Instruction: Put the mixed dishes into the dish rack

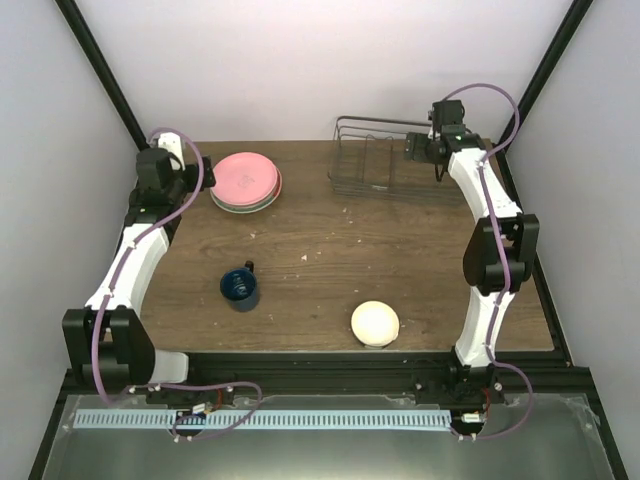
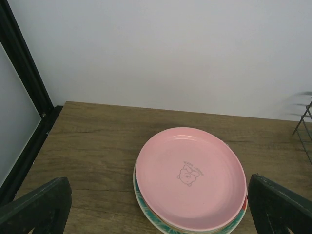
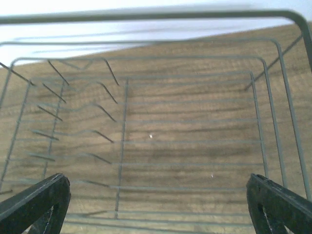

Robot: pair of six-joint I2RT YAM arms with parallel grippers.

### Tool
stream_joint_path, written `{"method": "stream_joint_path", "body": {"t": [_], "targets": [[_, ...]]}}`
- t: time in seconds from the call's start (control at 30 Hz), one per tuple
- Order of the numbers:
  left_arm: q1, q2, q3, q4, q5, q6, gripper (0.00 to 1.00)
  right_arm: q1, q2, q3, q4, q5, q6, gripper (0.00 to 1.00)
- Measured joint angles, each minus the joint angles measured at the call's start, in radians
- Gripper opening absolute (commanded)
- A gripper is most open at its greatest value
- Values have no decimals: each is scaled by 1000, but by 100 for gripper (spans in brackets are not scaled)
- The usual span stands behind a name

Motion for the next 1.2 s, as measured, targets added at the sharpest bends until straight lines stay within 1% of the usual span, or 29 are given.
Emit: {"method": "stream_joint_path", "body": {"t": [0.2, 0.33, 0.6, 0.73, 0.9, 1.2], "targets": [[0, 3, -1, 18, 3, -1, 100, 5, 76, 139, -14, -15, 3, 100], [0, 10, -1, 22, 21, -1, 100, 11, 128, 189, -23, -19, 11, 100], [-5, 18, -1, 7, 56, 21, 100, 16, 309, 323, -37, -60, 82, 100], [-6, 18, -1, 5, 56, 30, 100, 22, 358, 335, -39, -97, 121, 100], [-6, 18, -4, 5, 57, 32, 100, 57, 365, 337, -37, -130, 134, 100], [-10, 21, -21, 5, 64, 32, 100, 130, 365, 348, -44, -118, 125, 100]]}}
